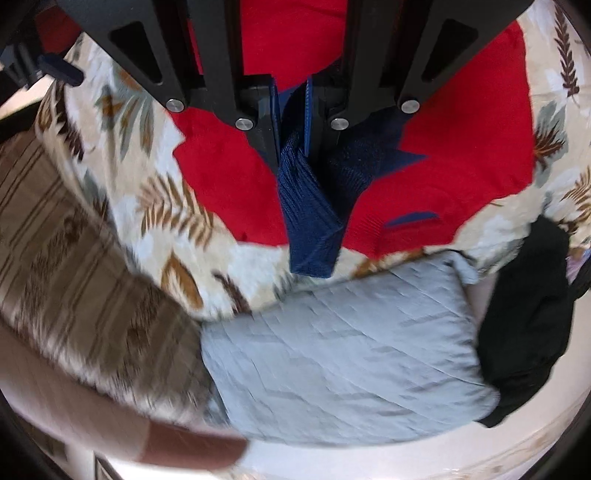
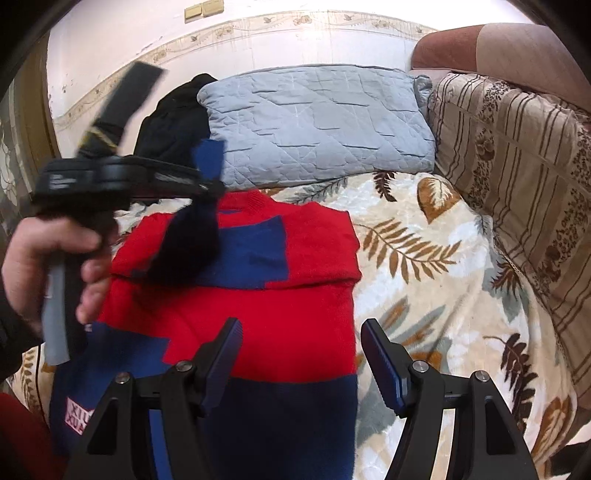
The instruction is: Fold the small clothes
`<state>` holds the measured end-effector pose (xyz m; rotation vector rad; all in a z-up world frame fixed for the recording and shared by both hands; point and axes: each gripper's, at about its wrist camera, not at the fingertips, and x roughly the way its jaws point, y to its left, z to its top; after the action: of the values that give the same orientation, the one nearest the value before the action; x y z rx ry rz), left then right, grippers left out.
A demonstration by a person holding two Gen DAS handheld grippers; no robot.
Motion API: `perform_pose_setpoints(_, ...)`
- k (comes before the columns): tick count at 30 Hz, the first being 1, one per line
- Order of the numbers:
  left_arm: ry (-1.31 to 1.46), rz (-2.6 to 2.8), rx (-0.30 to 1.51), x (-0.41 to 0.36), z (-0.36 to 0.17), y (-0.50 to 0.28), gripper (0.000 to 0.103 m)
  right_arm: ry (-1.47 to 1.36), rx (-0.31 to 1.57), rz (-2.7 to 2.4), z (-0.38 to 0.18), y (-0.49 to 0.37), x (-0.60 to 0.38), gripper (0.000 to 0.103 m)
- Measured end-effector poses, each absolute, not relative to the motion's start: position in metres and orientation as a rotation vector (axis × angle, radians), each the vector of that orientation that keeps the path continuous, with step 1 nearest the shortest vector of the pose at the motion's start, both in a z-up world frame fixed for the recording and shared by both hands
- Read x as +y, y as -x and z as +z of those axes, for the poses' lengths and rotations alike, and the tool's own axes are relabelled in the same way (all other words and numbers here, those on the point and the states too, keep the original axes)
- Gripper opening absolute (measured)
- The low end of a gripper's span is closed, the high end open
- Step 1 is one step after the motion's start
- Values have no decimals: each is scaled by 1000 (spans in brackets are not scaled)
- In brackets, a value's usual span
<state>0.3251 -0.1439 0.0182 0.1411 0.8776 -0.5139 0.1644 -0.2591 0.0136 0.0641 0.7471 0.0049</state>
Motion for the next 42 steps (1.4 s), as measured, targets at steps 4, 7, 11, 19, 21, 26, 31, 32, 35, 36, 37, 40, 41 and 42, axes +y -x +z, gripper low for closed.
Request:
perform_pose_setpoints(4, -183, -525, 943, -157, -6, -326, 15, -74, 759, 0, 7, -164, -266, 71)
perform_pose_setpoints(7, -229, -545, 977, -167, -20, -323, 20, -79, 756, -5, 7, -164, -270, 71)
perform_pose_setpoints(11, -261, -554, 1004, -175, -33, -318, 41, -85, 752, -16, 7, -165, -273, 71)
perform_pose_setpoints(19, -287, -547, 944, -174, -19, -306, 60, -97, 752, -30, 7, -165, -278, 71)
perform_pose_setpoints(21, -287, -537, 926, -168, -10, -302, 62, -100, 748, -34, 8, -166, -279, 71)
perform_pose_setpoints(26, -283, -490, 868, -133, 11, -278, 63, -107, 733, -38, 12, -165, -281, 71)
perform_pose_setpoints(31, -200, -398, 831, -64, 23, -231, 67, -116, 694, -20, 18, -161, -280, 71)
perform_pose_setpoints(32, -187, -377, 826, -52, 23, -222, 67, -105, 678, -15, 20, -159, -277, 71)
perform_pose_setpoints(35, -120, -304, 827, -7, 20, -193, 67, -101, 691, 20, 17, -169, -269, 71)
perform_pose_setpoints(36, -95, -278, 828, 7, 20, -186, 67, -98, 693, 25, 17, -175, -266, 71)
perform_pose_setpoints(37, -71, -245, 826, 23, 18, -177, 68, -94, 693, 29, 17, -179, -263, 71)
perform_pose_setpoints(40, -57, -162, 815, 53, 12, -159, 69, -91, 683, 84, 18, -198, -248, 71)
perform_pose_setpoints(41, -50, -137, 813, 63, 9, -154, 69, -85, 684, 92, 17, -204, -244, 71)
perform_pose_setpoints(42, -45, -111, 811, 72, 6, -152, 69, -93, 697, 101, 15, -211, -241, 71)
